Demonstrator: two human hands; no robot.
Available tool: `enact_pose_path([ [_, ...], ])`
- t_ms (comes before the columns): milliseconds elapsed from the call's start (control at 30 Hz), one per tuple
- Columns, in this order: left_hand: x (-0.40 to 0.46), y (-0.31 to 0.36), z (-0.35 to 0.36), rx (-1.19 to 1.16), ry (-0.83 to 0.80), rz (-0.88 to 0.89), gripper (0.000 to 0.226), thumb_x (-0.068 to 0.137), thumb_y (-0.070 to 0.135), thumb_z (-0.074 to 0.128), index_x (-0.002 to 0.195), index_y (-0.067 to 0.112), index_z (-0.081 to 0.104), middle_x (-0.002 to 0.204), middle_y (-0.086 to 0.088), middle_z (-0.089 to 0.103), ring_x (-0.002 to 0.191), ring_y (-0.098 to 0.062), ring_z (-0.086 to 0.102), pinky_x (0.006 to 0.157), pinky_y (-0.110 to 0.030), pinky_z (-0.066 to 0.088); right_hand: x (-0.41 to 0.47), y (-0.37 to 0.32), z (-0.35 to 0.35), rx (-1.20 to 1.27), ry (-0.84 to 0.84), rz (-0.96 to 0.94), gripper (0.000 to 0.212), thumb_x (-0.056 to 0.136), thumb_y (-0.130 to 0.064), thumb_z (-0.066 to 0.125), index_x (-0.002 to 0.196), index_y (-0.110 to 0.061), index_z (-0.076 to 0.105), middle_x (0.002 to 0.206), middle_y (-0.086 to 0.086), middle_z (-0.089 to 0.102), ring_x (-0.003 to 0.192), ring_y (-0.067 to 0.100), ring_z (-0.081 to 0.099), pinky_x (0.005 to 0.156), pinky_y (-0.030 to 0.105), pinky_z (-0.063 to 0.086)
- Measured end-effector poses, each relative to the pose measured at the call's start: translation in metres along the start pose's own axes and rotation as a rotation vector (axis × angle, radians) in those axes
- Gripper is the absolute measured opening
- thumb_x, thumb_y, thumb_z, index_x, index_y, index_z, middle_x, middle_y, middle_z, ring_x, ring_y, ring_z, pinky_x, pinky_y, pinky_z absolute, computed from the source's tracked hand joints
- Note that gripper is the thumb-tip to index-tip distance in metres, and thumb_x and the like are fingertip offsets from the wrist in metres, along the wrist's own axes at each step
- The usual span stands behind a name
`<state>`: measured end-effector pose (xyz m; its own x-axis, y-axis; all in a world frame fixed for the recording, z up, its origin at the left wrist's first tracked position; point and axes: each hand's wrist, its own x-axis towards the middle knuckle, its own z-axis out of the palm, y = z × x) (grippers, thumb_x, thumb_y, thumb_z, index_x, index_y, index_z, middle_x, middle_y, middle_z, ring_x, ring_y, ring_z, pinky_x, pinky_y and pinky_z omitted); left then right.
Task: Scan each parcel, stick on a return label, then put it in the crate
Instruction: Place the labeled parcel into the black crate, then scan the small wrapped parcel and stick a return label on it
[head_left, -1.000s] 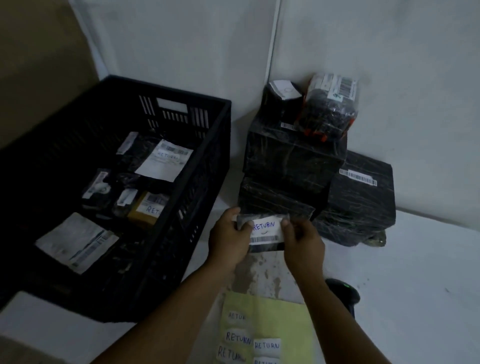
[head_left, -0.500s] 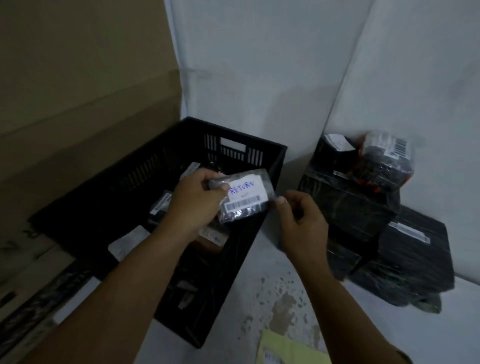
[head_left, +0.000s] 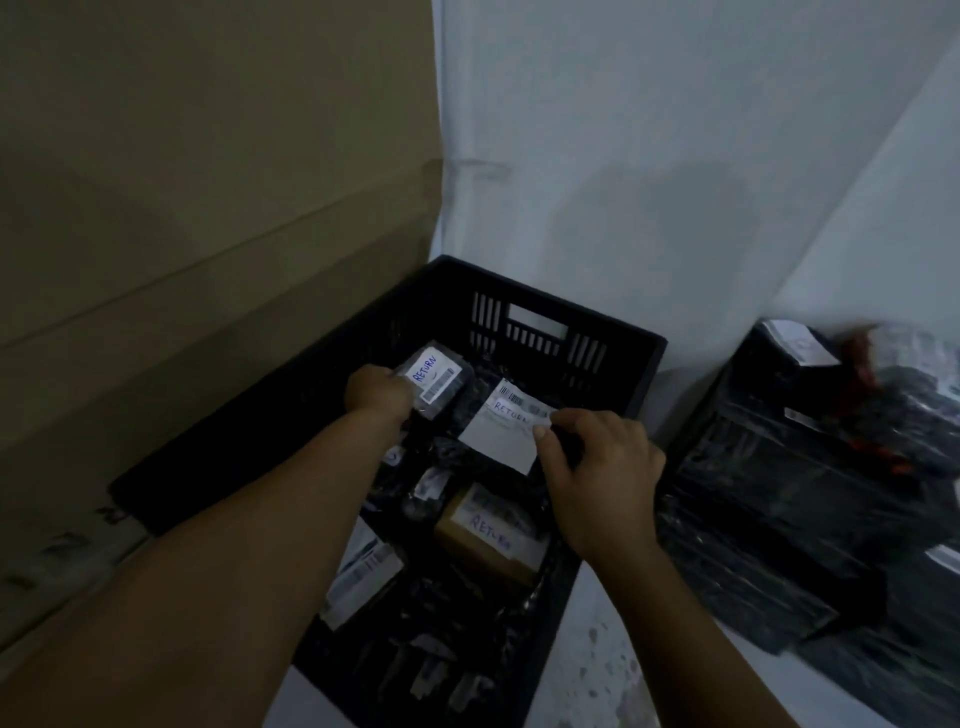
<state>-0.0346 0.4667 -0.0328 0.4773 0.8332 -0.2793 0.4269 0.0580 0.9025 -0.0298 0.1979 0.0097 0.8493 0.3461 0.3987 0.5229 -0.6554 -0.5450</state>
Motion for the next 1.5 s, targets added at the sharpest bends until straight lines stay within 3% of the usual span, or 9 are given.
enact_pose_path([
  [133, 0.027, -0.004, 0.017, 0.092, -0.004, -0.028, 0.023, 0.092, 0.017, 0.058, 0.103, 0.0, 0.07, 0.102, -0.022, 0.071, 0.092, -0.037, 0.07, 0.08, -0.044, 0.06, 0.001, 0.006, 0.003, 0.008, 0.019, 0.012, 0.016, 0.094, -0.04, 0.063, 0.103, -0.031, 0.073, 0.104, -0.012, 0.066, 0.107, 0.016, 0.051, 0.091, 0.035, 0.028],
  [300, 0.041, -0.014, 0.032, 0.248, 0.042, 0.001, 0.038, 0.097, 0.03, 0.059, 0.114, -0.003, 0.066, 0.116, -0.021, 0.067, 0.104, -0.037, 0.065, 0.077, -0.034, 0.052, 0.002, 0.008, 0.007, 0.028, 0.042, 0.012, 0.011, 0.094, -0.037, 0.063, 0.097, -0.033, 0.073, 0.098, -0.016, 0.065, 0.102, 0.01, 0.049, 0.09, 0.038, 0.032],
  [533, 0.044, -0.013, 0.04, 0.502, -0.013, 0.005, 0.052, 0.1, 0.041, 0.053, 0.12, -0.006, 0.063, 0.125, -0.024, 0.062, 0.116, -0.041, 0.059, 0.093, -0.043, 0.05, 0.001, 0.01, 0.007, 0.057, 0.064, -0.007, 0.007, 0.094, -0.031, 0.066, 0.094, -0.031, 0.074, 0.095, -0.017, 0.066, 0.098, 0.009, 0.05, 0.09, 0.042, 0.037],
  [700, 0.02, -0.008, 0.045, 0.517, 0.037, 0.114, 0.05, 0.098, 0.038, 0.054, 0.131, 0.0, 0.056, 0.136, -0.025, 0.05, 0.118, -0.043, 0.054, 0.097, -0.045, 0.049, -0.001, 0.012, 0.004, 0.069, 0.069, -0.022, 0.01, 0.095, -0.032, 0.063, 0.093, -0.031, 0.072, 0.094, -0.016, 0.065, 0.098, 0.011, 0.052, 0.09, 0.04, 0.036],
  [800, -0.009, 0.004, 0.051, 0.464, 0.031, 0.343, 0.038, 0.095, 0.03, 0.062, 0.128, 0.011, 0.059, 0.131, -0.018, 0.052, 0.109, -0.04, 0.058, 0.09, -0.043, 0.049, -0.004, 0.012, 0.004, 0.098, 0.082, -0.018, 0.01, 0.096, -0.032, 0.062, 0.094, -0.031, 0.072, 0.094, -0.016, 0.064, 0.099, 0.011, 0.051, 0.089, 0.036, 0.034],
  [933, -0.054, 0.033, 0.061, 0.29, -0.098, 0.587, 0.023, 0.095, 0.021, 0.06, 0.116, 0.016, 0.065, 0.103, -0.003, 0.07, 0.096, -0.025, 0.064, 0.086, -0.037, 0.054, -0.009, 0.012, 0.0, 0.159, 0.147, 0.005, 0.012, 0.096, -0.031, 0.064, 0.097, -0.024, 0.073, 0.094, -0.01, 0.066, 0.096, 0.015, 0.052, 0.085, 0.039, 0.042],
  [1133, -0.142, 0.067, 0.089, 0.177, -0.253, 0.891, 0.008, 0.091, 0.025, 0.065, 0.096, 0.025, 0.071, 0.079, 0.02, 0.064, 0.075, 0.001, 0.061, 0.066, -0.016, 0.047, -0.051, 0.051, -0.031, 0.169, 0.214, 0.066, 0.013, 0.097, -0.032, 0.062, 0.096, -0.023, 0.072, 0.091, -0.008, 0.065, 0.093, 0.016, 0.054, 0.081, 0.038, 0.047],
  [1267, -0.185, 0.074, 0.12, 0.143, -0.318, 0.963, 0.005, 0.089, 0.024, 0.067, 0.09, 0.028, 0.071, 0.073, 0.022, 0.063, 0.072, 0.001, 0.062, 0.066, -0.017, 0.049, -0.074, 0.095, -0.064, 0.118, 0.266, 0.184, 0.013, 0.097, -0.028, 0.063, 0.096, -0.02, 0.073, 0.09, -0.003, 0.067, 0.087, 0.019, 0.058, 0.076, 0.038, 0.049],
  [1500, -0.233, 0.082, 0.195, 0.126, -0.461, 0.836, 0.005, 0.089, 0.022, 0.067, 0.089, 0.028, 0.068, 0.077, 0.014, 0.065, 0.077, -0.009, 0.065, 0.067, -0.019, 0.049, -0.035, 0.157, -0.136, 0.176, 0.479, 0.446, 0.016, 0.097, -0.033, 0.059, 0.101, -0.02, 0.068, 0.093, 0.0, 0.067, 0.086, 0.018, 0.064, 0.076, 0.036, 0.052],
])
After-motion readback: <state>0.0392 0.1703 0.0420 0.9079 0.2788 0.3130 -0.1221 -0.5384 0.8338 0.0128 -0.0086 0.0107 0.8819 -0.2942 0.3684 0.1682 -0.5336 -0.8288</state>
